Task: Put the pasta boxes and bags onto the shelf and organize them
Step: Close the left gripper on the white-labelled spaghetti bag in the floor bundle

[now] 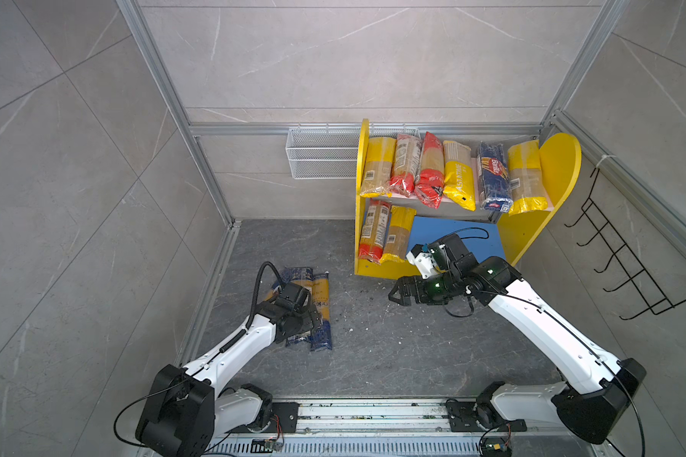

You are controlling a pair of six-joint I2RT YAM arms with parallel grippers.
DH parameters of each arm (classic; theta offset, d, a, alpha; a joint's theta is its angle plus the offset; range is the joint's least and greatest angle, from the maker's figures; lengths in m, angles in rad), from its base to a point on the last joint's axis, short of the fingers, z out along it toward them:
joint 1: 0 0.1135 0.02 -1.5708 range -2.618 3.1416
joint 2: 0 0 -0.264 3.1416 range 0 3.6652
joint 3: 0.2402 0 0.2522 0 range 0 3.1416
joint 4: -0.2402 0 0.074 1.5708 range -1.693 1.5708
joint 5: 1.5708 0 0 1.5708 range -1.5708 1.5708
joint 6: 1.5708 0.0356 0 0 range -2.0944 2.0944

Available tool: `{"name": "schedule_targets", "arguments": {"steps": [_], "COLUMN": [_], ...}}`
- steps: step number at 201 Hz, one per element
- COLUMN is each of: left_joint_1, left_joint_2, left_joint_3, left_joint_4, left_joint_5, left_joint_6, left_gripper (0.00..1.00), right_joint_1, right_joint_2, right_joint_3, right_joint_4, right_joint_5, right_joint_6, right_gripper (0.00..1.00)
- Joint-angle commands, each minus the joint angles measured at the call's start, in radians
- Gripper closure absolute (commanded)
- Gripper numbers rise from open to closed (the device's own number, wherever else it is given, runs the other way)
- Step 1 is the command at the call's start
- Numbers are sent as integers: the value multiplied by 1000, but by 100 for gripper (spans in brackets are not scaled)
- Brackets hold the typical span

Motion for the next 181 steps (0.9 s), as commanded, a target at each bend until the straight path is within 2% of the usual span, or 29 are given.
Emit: {"name": "schedule_targets", "arguments": {"steps": [1,67,103,134,181], "left_joint_1": [6,20,24,26,26], "left_joint_2": [28,109,103,153,171], "left_joint_3": [5,-75,-103,-116,-155], "left_joint_4": [25,130,136,109,142], "left_joint_5": [-29,-42,-50,-44,-19], "left_joint_6": [55,65,14,-54,-117], "left_gripper": [0,3,7,13,16], "right_joint_1": [-4,-3,-3,-2,-3], "right_joint_2": [-34,-93,-119,-133,-133], "right_joint_3": [-15,-28,-39,-52,-72], "right_joint_4": [7,-34,-44,-41,-27], "right_joint_5": [-11,33,47,53,32], "right_joint_6": [-3,4,14,24,36], "right_gripper": [0,0,0,0,0]}}
